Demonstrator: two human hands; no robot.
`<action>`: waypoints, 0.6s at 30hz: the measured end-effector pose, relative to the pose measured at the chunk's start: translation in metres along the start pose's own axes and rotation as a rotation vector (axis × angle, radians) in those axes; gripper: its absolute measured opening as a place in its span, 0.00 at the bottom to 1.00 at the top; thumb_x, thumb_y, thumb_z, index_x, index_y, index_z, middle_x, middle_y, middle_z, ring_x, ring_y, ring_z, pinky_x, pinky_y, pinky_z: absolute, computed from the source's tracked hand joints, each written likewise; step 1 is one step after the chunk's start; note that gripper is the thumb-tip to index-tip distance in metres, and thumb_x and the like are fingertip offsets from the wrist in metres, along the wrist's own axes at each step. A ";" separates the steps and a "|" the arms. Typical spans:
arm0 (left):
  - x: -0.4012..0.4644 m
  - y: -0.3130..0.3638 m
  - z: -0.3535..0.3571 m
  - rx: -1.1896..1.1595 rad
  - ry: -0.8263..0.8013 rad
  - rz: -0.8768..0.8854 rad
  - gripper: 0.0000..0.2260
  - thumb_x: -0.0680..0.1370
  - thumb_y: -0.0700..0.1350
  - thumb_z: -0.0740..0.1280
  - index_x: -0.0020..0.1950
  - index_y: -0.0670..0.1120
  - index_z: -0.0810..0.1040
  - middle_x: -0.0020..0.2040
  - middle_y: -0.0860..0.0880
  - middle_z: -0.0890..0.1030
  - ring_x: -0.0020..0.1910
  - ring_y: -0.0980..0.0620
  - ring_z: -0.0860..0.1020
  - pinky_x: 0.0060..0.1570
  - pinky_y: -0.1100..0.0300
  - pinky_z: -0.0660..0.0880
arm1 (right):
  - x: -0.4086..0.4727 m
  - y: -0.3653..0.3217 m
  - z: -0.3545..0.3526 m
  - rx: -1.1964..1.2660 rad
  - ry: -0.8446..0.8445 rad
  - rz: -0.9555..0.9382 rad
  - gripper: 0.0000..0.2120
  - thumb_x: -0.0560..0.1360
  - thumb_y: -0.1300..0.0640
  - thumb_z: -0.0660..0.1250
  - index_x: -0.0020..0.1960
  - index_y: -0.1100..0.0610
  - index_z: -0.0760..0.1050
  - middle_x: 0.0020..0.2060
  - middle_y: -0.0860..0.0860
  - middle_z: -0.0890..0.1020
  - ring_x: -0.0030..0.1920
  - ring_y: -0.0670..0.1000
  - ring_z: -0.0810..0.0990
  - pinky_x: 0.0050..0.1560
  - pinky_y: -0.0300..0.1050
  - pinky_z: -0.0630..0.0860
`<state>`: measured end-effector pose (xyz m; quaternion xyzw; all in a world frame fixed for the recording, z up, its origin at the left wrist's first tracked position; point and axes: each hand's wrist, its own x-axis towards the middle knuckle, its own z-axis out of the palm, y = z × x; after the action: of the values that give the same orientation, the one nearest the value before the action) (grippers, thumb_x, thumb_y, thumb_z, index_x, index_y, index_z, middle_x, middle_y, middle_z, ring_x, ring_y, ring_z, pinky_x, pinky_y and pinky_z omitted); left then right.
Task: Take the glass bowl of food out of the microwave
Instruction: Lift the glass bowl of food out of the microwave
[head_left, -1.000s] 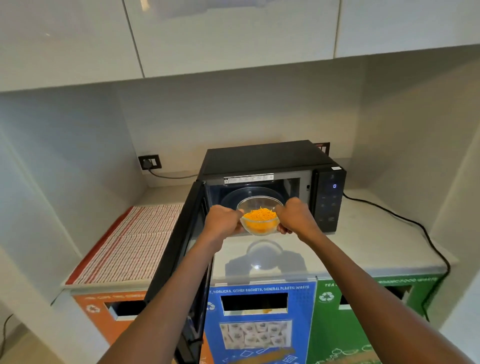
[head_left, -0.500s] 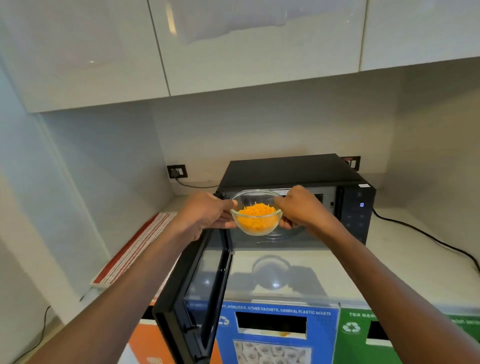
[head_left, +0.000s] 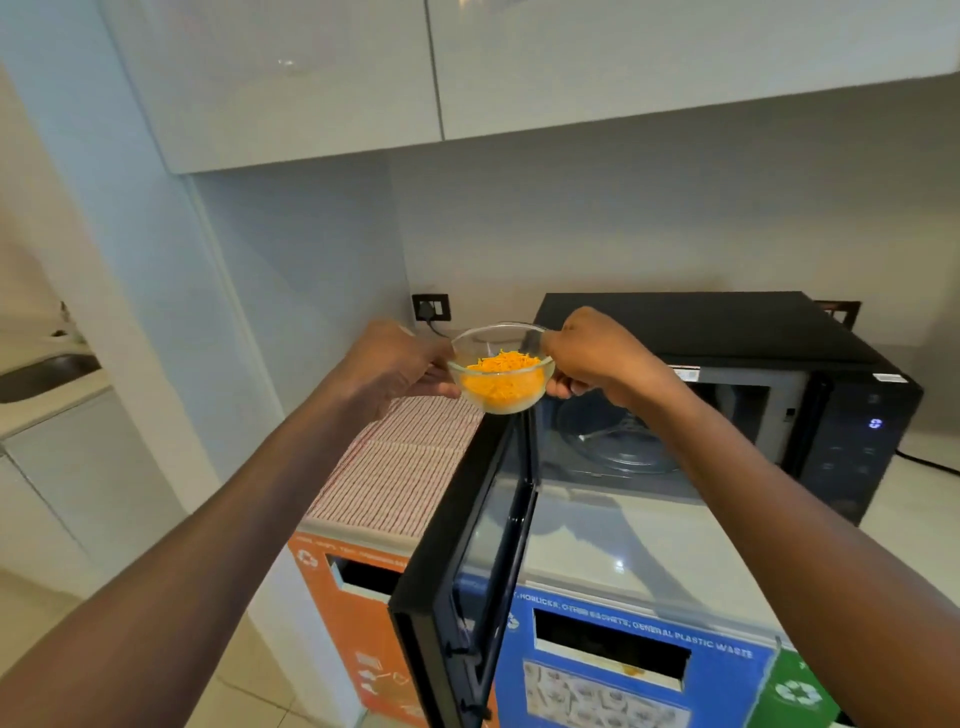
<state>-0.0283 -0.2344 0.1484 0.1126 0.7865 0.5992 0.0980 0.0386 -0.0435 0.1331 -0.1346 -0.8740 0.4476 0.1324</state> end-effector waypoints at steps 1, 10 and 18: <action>0.008 -0.003 -0.008 0.003 0.011 0.004 0.04 0.74 0.35 0.71 0.41 0.33 0.80 0.32 0.38 0.84 0.29 0.45 0.85 0.24 0.64 0.79 | 0.007 -0.005 0.008 0.009 -0.016 0.014 0.16 0.76 0.63 0.58 0.40 0.72 0.80 0.26 0.60 0.80 0.18 0.47 0.74 0.20 0.34 0.69; 0.120 -0.054 -0.102 0.019 0.018 -0.040 0.06 0.73 0.36 0.72 0.41 0.32 0.81 0.29 0.39 0.84 0.28 0.46 0.85 0.24 0.64 0.78 | 0.108 -0.055 0.112 -0.065 -0.110 0.196 0.12 0.79 0.63 0.58 0.39 0.63 0.74 0.28 0.55 0.79 0.23 0.47 0.75 0.21 0.34 0.71; 0.188 -0.099 -0.122 0.076 0.040 -0.043 0.06 0.72 0.37 0.74 0.42 0.33 0.82 0.36 0.37 0.85 0.32 0.44 0.86 0.39 0.52 0.84 | 0.158 -0.063 0.163 -0.301 -0.136 0.281 0.09 0.81 0.61 0.61 0.49 0.65 0.77 0.32 0.53 0.80 0.23 0.44 0.73 0.22 0.34 0.68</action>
<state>-0.2494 -0.3168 0.0819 0.0874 0.8126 0.5690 0.0906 -0.1729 -0.1452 0.1103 -0.2429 -0.9106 0.3343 -0.0120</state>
